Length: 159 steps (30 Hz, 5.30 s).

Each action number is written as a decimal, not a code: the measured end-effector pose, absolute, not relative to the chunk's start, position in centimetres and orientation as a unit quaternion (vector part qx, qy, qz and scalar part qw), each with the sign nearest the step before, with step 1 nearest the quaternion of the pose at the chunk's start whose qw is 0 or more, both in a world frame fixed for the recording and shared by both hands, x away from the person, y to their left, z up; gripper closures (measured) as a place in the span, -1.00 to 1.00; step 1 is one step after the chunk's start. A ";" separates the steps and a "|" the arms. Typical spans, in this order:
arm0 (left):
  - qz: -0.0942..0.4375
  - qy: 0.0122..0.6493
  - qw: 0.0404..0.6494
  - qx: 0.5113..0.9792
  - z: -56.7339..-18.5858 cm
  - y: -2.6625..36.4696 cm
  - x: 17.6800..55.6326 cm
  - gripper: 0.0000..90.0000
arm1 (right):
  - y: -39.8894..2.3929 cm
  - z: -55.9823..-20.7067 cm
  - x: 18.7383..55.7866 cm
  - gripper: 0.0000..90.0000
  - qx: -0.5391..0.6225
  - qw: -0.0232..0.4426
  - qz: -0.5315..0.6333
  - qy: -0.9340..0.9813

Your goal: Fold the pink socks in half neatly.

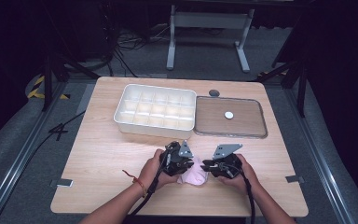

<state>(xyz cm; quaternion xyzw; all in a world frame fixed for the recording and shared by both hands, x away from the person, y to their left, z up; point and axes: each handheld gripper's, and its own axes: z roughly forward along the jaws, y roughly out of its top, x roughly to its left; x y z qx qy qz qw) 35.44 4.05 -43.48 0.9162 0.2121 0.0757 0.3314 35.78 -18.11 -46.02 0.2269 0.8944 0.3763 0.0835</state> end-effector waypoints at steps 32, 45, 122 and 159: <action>0.099 0.212 0.381 0.894 -40.2 4.0 34.7 0.45 | -17.7 -46.7 35.8 0.68 0.224 0.067 0.357 0.904; 0.060 0.181 0.353 0.916 -44.1 5.1 33.5 0.69 | -17.9 -46.1 35.6 0.71 0.224 0.080 0.362 0.901; 0.098 0.200 0.381 0.897 -45.2 5.7 32.1 0.53 | -15.8 -46.6 34.2 0.77 0.209 0.144 0.337 0.907; 0.074 0.192 0.364 0.908 -45.7 7.2 32.2 0.69 | -15.6 -46.3 33.9 0.94 0.194 0.165 0.318 0.913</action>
